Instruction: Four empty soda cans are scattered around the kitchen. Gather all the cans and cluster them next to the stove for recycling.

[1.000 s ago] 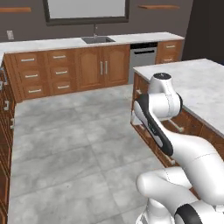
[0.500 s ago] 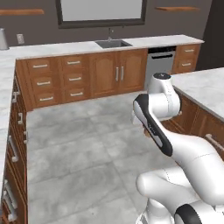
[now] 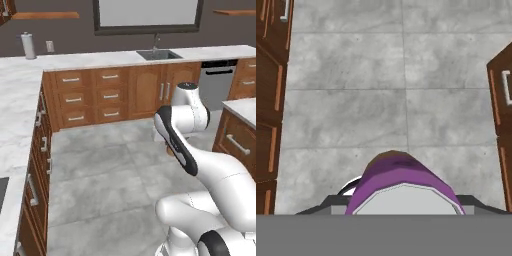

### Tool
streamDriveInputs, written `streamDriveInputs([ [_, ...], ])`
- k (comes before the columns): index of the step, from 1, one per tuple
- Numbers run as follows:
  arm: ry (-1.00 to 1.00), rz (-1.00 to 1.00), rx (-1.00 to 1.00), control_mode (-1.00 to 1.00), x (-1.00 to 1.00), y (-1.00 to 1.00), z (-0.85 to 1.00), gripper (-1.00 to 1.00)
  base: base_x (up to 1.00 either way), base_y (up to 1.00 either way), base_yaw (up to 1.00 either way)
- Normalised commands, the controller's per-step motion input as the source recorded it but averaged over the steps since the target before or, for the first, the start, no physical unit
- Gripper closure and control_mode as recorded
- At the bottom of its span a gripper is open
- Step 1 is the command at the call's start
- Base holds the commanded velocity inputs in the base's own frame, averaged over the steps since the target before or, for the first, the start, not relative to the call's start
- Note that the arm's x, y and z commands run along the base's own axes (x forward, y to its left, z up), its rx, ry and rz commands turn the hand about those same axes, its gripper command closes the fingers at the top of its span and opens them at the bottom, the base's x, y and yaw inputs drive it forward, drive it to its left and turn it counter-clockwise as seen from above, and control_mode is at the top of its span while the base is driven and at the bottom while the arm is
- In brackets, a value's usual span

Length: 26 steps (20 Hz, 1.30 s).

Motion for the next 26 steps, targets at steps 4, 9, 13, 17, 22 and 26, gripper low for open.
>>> streamDriveInputs([
  [4,0.0,0.0,0.0,1.0,0.0,0.0,0.0,1.0,0.34,0.0,0.46],
  [9,0.0,0.0,0.0,1.0,0.0,0.0,0.0,1.0,0.33,0.0,0.48],
  [13,0.0,0.0,0.0,1.0,0.0,0.0,0.0,1.0,0.39,0.0,0.47],
  [17,0.0,0.0,0.0,1.0,0.0,0.0,0.0,1.0,0.77,0.0,0.33],
  [22,0.0,0.0,0.0,1.0,0.0,0.0,0.0,1.0,1.0,0.02,0.14],
  [26,0.0,0.0,0.0,1.0,0.0,0.0,0.0,1.0,0.07,-0.11,0.44],
])
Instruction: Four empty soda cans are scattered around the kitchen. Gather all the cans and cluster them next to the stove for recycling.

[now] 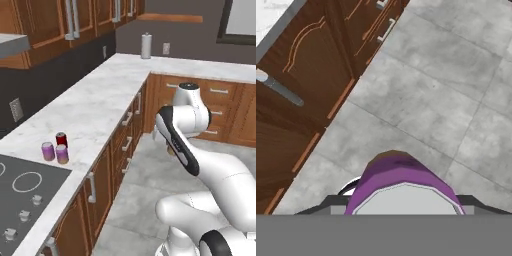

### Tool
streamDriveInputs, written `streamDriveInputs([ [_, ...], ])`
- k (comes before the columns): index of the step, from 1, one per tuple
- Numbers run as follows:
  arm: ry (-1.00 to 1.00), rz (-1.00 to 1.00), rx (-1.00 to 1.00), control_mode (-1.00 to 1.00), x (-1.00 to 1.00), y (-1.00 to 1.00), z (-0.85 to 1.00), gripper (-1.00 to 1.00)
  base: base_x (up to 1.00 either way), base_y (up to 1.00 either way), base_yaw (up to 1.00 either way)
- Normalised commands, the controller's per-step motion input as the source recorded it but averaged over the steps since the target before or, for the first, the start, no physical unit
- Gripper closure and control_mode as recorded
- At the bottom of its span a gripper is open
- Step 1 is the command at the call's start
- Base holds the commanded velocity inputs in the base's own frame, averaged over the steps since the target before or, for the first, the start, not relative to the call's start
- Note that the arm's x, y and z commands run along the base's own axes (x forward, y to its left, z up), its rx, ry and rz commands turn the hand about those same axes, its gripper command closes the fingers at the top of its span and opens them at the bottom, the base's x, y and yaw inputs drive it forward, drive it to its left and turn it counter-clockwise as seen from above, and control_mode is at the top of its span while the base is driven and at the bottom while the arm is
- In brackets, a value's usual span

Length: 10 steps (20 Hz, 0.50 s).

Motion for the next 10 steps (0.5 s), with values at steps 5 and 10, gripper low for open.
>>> streamDriveInputs([
  [5,0.0,0.0,0.0,1.0,0.0,0.0,0.0,1.0,-0.04,0.0,0.5],
  [10,0.0,0.0,0.0,1.0,0.0,0.0,0.0,1.0,-0.02,0.0,0.5],
])
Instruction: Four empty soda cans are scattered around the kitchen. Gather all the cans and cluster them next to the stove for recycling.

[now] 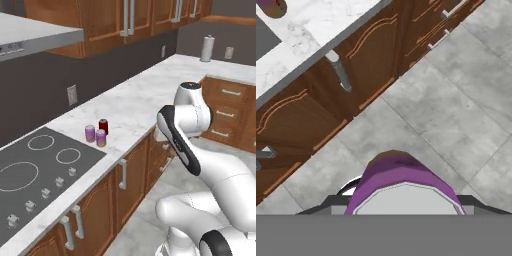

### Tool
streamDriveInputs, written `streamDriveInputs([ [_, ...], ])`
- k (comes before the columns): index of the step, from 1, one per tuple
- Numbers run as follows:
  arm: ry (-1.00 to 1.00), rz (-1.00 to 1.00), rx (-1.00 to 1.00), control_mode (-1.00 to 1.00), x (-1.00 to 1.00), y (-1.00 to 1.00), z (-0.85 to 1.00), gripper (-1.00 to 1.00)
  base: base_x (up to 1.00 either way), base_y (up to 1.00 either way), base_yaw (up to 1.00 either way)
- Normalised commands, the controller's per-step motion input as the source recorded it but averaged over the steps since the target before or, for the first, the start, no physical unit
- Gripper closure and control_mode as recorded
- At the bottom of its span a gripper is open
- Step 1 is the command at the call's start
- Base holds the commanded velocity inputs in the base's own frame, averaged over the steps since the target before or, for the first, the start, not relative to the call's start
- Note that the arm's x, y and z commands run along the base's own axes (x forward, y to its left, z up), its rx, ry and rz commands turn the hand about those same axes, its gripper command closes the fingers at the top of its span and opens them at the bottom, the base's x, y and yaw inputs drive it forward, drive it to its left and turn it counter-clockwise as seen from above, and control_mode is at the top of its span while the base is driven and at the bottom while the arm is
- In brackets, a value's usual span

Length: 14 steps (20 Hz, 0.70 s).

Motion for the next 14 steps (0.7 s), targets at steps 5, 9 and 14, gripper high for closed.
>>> streamDriveInputs([
  [5,0.0,0.0,0.0,1.0,0.0,0.0,0.0,1.0,0.01,0.0,0.5],
  [9,0.0,0.0,0.0,1.0,0.0,0.0,0.0,1.0,0.01,0.0,0.5],
  [14,0.0,0.0,0.0,1.0,0.0,0.0,0.0,1.0,0.11,-0.29,0.41],
])
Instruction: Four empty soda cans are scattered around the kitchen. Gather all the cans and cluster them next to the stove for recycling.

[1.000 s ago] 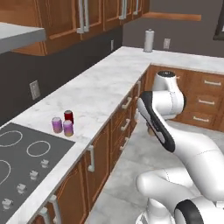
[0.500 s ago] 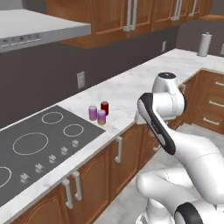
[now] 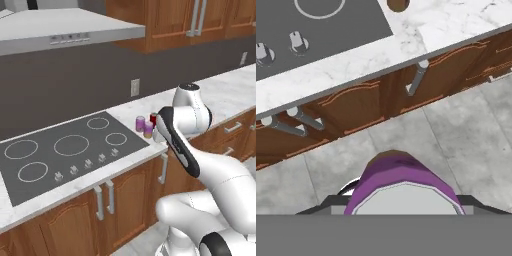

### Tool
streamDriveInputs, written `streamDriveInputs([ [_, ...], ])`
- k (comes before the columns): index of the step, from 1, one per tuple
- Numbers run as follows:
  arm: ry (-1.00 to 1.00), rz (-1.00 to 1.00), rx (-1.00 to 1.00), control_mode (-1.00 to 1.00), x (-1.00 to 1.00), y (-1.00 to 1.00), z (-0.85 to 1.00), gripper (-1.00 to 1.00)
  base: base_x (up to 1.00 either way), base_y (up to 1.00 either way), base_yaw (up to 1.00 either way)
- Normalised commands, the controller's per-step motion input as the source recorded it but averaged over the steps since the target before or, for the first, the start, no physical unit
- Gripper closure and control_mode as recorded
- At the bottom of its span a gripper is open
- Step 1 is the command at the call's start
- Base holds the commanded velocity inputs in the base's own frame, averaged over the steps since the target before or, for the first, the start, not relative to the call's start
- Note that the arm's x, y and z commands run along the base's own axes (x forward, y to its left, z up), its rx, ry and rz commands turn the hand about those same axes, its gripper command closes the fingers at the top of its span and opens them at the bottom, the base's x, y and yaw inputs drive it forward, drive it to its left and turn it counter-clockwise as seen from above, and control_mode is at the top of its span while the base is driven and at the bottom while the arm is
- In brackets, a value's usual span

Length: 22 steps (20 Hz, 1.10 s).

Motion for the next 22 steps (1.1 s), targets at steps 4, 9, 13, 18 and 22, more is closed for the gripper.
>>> streamDriveInputs([
  [4,0.0,0.0,0.0,1.0,0.0,0.0,0.0,1.0,0.0,-0.53,0.34],
  [9,0.0,0.0,0.0,1.0,0.0,0.0,0.0,1.0,-0.01,-0.6,0.33],
  [13,0.0,0.0,0.0,1.0,0.0,0.0,0.0,1.0,-0.04,-0.64,0.32],
  [18,0.0,0.0,0.0,1.0,0.0,0.0,0.0,1.0,-0.06,-0.66,0.31],
  [22,0.0,0.0,0.0,1.0,0.0,0.0,0.0,1.0,-0.1,-0.71,0.29],
])
